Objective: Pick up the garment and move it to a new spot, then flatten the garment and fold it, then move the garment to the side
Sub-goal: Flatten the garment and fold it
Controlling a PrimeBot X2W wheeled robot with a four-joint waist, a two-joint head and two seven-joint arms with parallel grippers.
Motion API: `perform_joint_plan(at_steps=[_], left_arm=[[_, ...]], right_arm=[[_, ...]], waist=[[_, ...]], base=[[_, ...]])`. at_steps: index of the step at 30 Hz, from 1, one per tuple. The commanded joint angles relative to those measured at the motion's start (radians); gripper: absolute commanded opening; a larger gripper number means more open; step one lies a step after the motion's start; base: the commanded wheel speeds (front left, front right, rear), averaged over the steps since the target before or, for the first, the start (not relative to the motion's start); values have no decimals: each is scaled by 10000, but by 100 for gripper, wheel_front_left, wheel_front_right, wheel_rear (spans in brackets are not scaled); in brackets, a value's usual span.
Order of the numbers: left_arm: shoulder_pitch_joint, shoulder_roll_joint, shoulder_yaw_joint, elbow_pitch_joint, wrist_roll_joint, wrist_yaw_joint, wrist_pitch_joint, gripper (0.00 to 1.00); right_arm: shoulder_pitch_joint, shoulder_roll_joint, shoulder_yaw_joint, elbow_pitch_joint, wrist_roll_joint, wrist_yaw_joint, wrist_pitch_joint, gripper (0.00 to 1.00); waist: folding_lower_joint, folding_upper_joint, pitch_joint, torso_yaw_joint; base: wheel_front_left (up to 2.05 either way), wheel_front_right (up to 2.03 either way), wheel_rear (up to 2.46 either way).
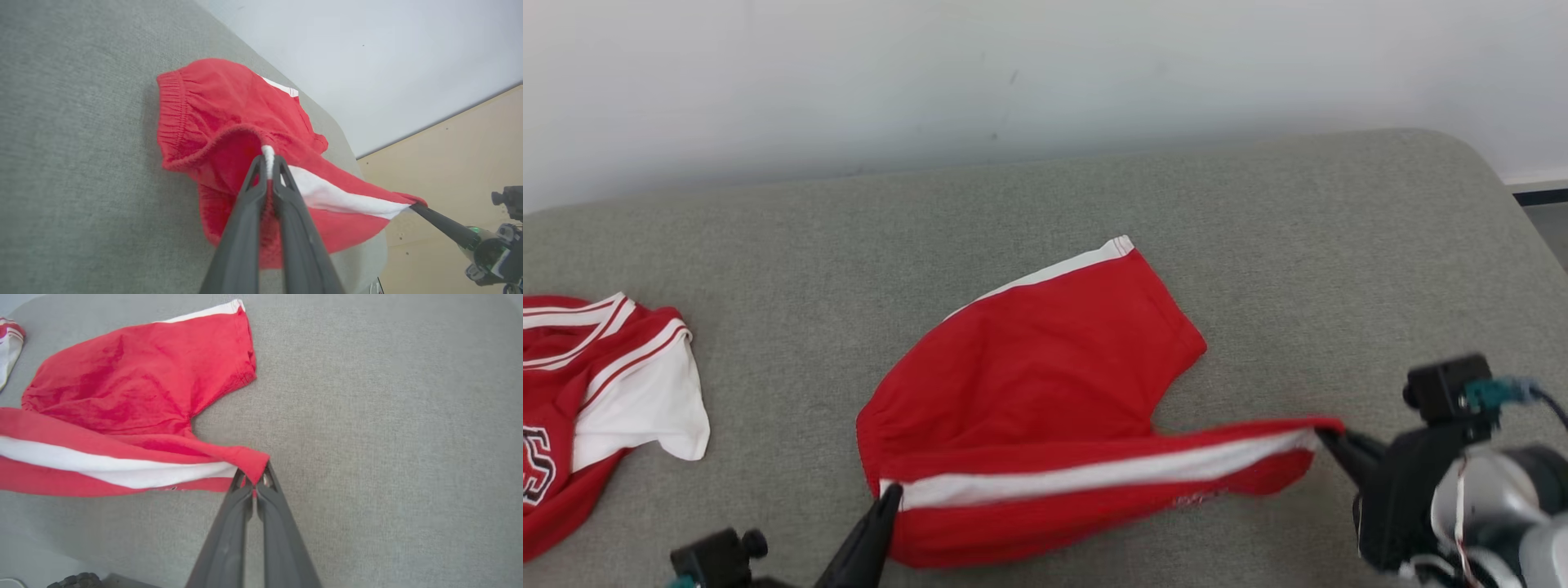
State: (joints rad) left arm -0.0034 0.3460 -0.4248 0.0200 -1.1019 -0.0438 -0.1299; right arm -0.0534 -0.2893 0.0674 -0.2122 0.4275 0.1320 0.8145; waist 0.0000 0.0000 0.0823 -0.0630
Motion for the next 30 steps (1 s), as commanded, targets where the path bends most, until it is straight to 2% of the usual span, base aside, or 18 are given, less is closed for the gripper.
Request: perform_joint_plan(at_steps=[1,7,13,19,30], left_arm=[[-572,-128,68,287,73,56,15,0],[-1820,-527,50,1213,355,142,-71,0],[-3059,-1072,-1,2473,461,32,-258,0],[-4154,-1515,-46,3544,761,177,-532,0],[-5734,-2171,-360,4633,1155,-87,-768,0]], right_arm=[[-878,-171,138,589,16,-27,-148,0],[-2840,-295,677,2288,-105,-27,-647,0],[-4812,-278,1391,4587,-168,-27,-1575,0],[-6458,-369,2273,6686,-482,-27,-2722,0],[-8812,-6,2427,9779,-1406,-27,-5055,0]], waist=[[0,0,117,131],[0,0,394,471],[0,0,733,880],[0,0,1156,1238],[0,0,2062,1681]], base=[[0,0,0],[0,0,0],[0,0,0],[0,0,0],[0,0,0]])
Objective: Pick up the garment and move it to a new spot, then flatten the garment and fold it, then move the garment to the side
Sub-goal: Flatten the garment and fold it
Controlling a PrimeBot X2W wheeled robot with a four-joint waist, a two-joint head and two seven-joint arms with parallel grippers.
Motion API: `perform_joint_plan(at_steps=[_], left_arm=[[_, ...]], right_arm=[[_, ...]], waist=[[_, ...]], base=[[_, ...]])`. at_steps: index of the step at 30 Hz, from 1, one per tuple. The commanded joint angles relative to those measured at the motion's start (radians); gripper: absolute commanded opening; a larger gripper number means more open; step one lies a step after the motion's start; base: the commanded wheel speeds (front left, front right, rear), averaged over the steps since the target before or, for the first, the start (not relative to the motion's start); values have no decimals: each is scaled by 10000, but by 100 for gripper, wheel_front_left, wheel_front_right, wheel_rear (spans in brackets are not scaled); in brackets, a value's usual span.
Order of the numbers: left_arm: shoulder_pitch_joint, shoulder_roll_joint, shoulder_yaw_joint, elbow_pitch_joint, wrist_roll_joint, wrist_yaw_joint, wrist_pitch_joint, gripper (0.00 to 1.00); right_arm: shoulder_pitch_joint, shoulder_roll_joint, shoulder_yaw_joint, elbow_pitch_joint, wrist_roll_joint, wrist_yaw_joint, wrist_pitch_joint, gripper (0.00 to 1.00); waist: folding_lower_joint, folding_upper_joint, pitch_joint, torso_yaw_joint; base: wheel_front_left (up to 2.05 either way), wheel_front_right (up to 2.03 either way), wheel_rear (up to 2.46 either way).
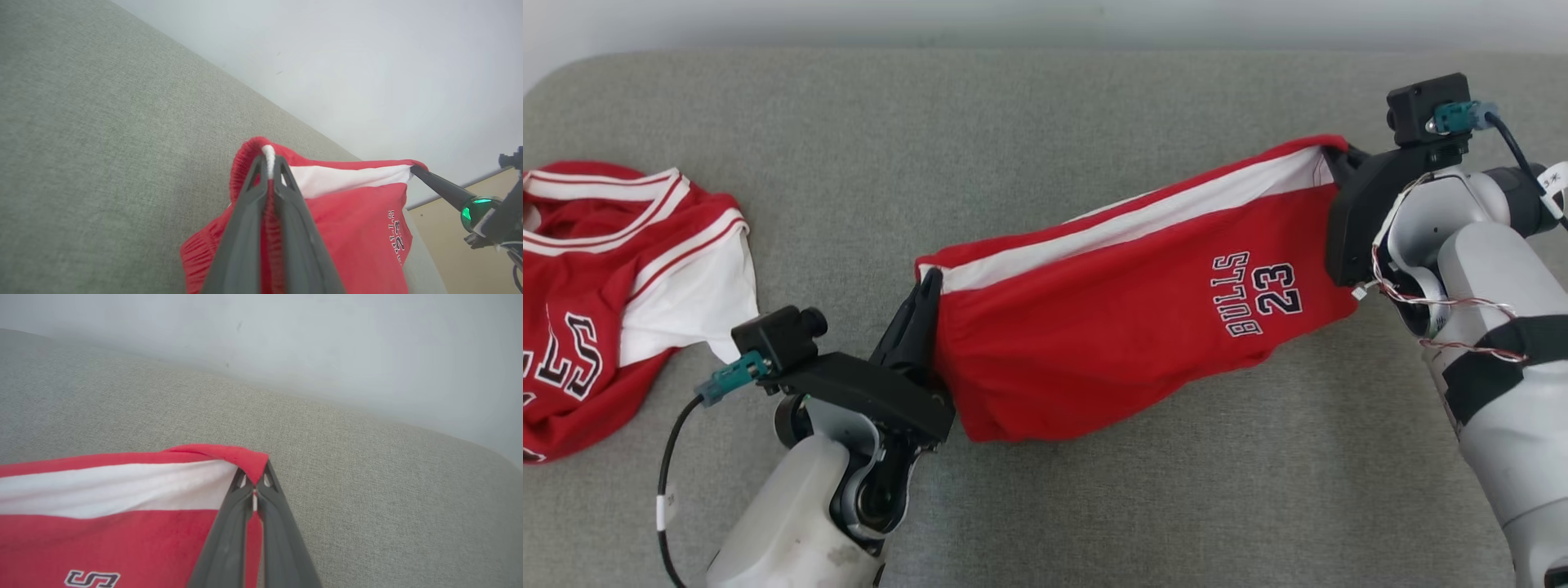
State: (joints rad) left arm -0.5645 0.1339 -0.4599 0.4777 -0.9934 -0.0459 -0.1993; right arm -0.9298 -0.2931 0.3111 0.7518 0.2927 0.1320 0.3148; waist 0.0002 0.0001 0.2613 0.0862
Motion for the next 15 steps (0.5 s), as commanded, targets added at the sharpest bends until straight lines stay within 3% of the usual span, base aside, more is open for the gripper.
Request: perform_joint_plan(at_steps=[1,6,7,8,9,15], left_arm=[[-221,-91,-9,124,93,-53,-123,0],[-602,-240,45,513,203,-142,-318,0],[-681,-259,47,576,241,-153,-363,39],[-757,-282,64,627,269,-144,-402,89],[-809,-302,81,689,292,-160,-411,100],[-905,-314,321,983,660,-174,-608,100]], right_arm=[[-181,89,-13,369,-96,-27,-184,0],[-751,271,31,1340,-181,-27,-772,0],[-834,325,34,1469,-138,-27,-953,2],[-934,359,76,1590,-153,-27,-1117,42],[-976,421,158,1732,-121,-27,-1169,100],[-1242,566,767,2251,292,-27,-1824,100]], waist=[[-2,-1,345,220],[-2,-1,622,296],[-2,-1,664,298],[-2,-1,706,292],[-2,-1,731,286],[-2,-1,575,158]], base=[[0,0,0],[0,0,0],[0,0,0],[0,0,0],[0,0,0],[0,0,0]])
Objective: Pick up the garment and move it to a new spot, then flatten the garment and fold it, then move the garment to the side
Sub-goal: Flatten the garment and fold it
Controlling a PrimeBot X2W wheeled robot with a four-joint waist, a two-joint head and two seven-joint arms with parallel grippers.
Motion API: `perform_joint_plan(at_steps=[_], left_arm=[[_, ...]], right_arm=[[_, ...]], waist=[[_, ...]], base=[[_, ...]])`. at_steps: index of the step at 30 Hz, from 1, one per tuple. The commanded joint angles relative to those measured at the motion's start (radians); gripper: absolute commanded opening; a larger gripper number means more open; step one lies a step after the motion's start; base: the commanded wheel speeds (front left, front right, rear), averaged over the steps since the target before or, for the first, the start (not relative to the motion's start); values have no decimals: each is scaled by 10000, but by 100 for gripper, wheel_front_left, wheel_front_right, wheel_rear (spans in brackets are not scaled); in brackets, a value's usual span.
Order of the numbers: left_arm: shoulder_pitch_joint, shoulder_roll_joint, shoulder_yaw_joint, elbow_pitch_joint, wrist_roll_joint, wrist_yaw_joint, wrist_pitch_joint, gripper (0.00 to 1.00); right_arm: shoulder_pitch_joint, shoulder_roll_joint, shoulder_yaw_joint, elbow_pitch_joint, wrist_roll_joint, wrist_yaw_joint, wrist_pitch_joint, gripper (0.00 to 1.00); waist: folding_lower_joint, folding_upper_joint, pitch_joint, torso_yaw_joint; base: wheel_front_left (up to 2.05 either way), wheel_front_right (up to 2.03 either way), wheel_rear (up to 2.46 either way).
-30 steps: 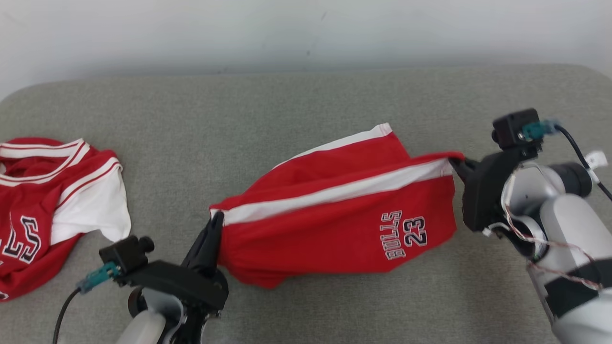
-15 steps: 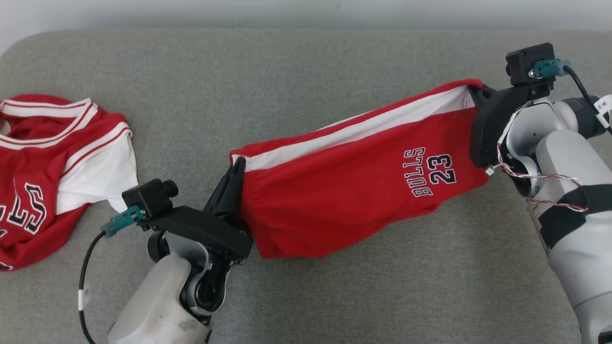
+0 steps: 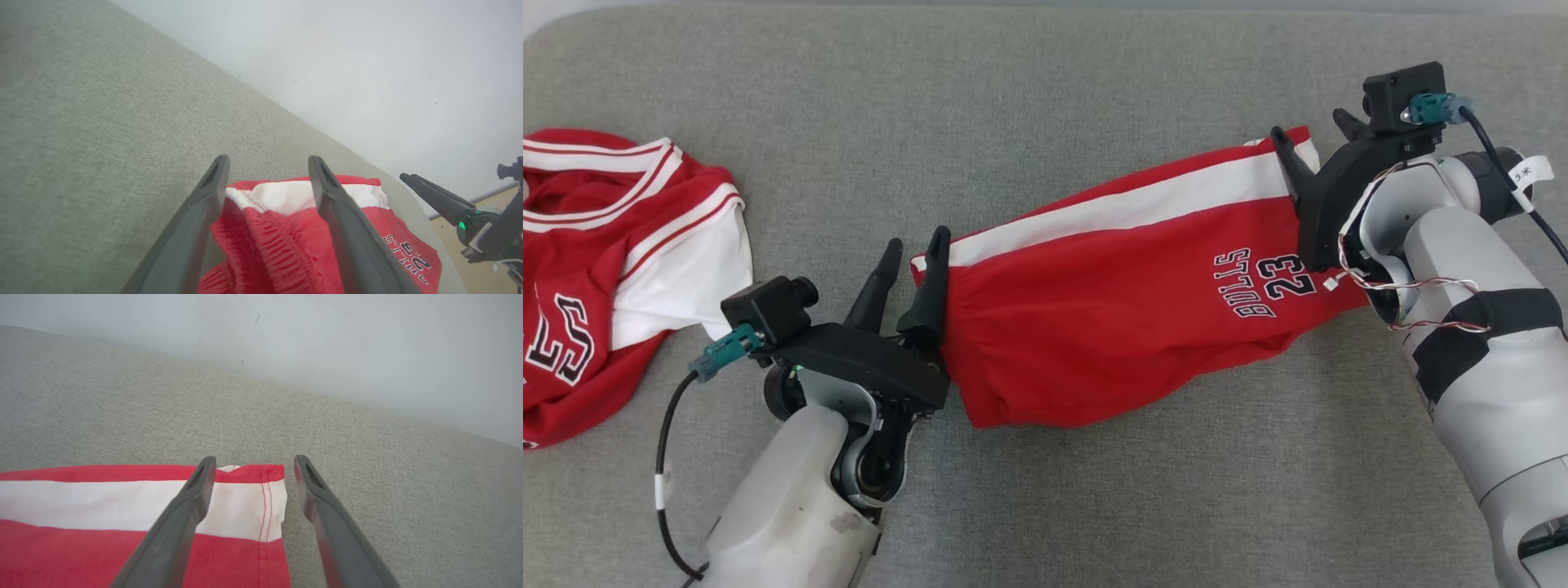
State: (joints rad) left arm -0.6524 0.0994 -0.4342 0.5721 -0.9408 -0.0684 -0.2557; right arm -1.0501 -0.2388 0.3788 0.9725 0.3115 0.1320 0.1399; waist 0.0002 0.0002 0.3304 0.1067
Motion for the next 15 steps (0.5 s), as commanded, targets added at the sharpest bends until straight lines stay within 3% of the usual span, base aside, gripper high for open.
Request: perform_joint_plan(at_steps=[1,8,15], left_arm=[[16,69,123,15,273,30,-74,100],[612,304,907,-634,1445,217,-87,100],[2604,552,2201,-2427,3900,169,-87,100]], right_arm=[[-46,3,180,32,226,-27,-144,100],[269,-210,549,-109,1157,-27,-226,100],[1378,-914,813,-229,2626,-27,411,100]], waist=[[-2,-2,-194,-69],[-2,-2,-734,-152],[-2,-2,-1497,-170]], base=[[0,0,0],[0,0,0],[0,0,0]])
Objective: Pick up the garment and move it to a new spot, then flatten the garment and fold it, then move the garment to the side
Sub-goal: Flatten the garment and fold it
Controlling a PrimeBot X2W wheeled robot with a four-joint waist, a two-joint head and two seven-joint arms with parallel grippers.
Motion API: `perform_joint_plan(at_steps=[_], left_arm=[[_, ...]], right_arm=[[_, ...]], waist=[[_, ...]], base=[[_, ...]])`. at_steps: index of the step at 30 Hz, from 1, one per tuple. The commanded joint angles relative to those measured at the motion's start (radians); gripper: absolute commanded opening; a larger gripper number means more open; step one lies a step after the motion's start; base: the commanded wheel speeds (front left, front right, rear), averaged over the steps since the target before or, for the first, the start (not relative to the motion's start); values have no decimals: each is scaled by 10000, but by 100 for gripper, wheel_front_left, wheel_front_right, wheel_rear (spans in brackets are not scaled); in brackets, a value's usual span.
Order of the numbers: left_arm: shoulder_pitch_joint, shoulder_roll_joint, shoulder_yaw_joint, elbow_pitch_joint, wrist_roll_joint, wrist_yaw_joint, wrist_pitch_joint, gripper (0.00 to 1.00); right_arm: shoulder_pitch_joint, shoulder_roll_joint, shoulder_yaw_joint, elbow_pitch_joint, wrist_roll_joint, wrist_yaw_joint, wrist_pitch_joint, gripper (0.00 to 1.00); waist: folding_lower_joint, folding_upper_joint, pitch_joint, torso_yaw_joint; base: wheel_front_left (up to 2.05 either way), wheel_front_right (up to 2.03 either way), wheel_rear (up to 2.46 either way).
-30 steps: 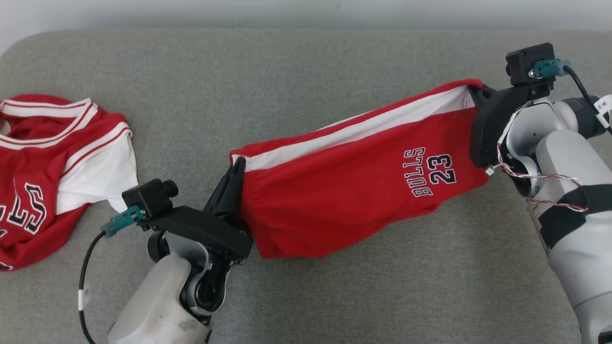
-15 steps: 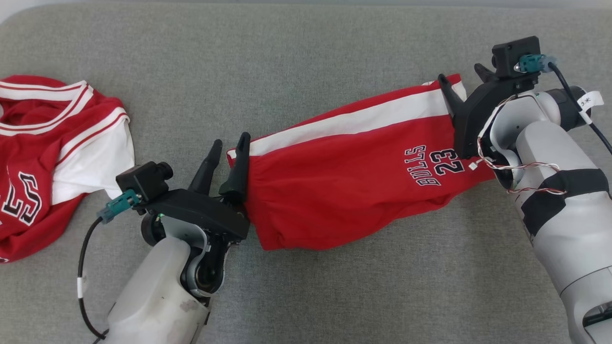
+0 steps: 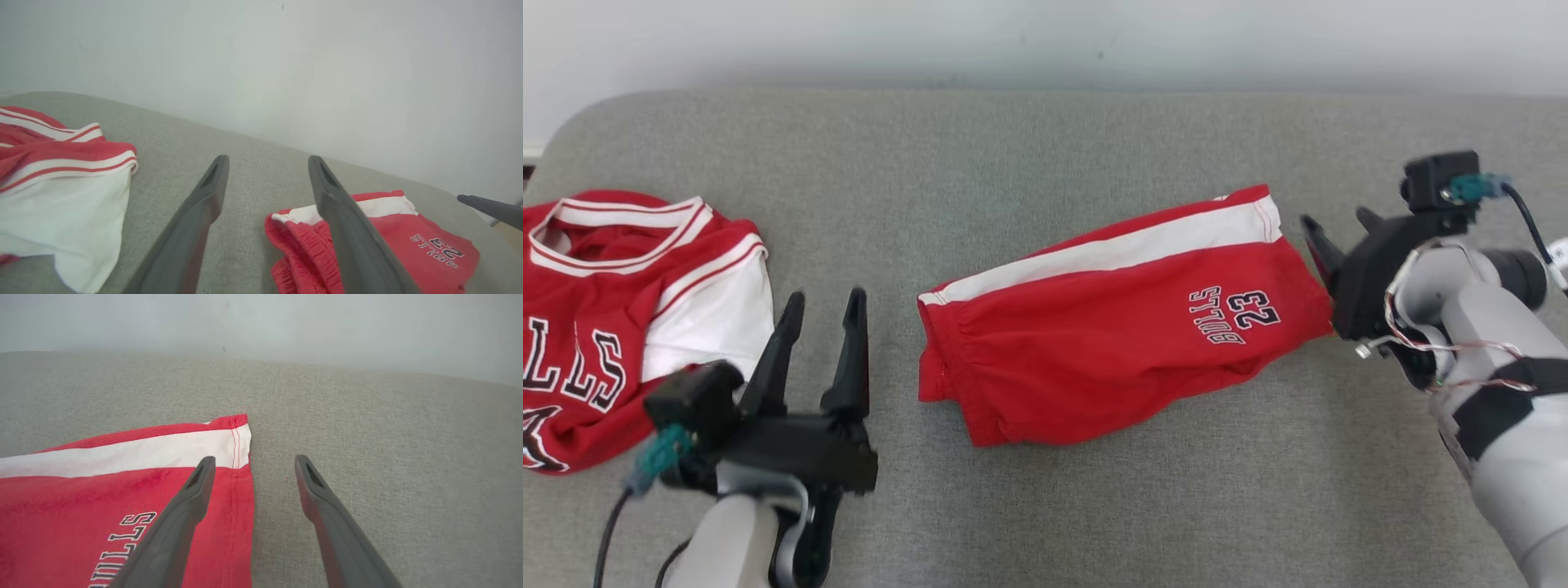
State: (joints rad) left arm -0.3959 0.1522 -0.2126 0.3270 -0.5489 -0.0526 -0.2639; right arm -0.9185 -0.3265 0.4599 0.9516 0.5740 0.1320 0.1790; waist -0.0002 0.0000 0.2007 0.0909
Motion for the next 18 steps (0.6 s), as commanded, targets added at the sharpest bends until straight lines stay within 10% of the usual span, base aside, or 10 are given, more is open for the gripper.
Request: perform_joint_plan(at_steps=[1,18], left_arm=[[330,44,83,-173,315,41,-5,100],[2855,-575,1969,-1842,2810,-252,-7,100]], right_arm=[[228,-99,-36,20,163,-27,60,100],[366,82,-672,1104,933,-27,151,100]], waist=[[2,0,-250,8],[2,0,341,707]], base=[[0,0,0],[0,0,0]])
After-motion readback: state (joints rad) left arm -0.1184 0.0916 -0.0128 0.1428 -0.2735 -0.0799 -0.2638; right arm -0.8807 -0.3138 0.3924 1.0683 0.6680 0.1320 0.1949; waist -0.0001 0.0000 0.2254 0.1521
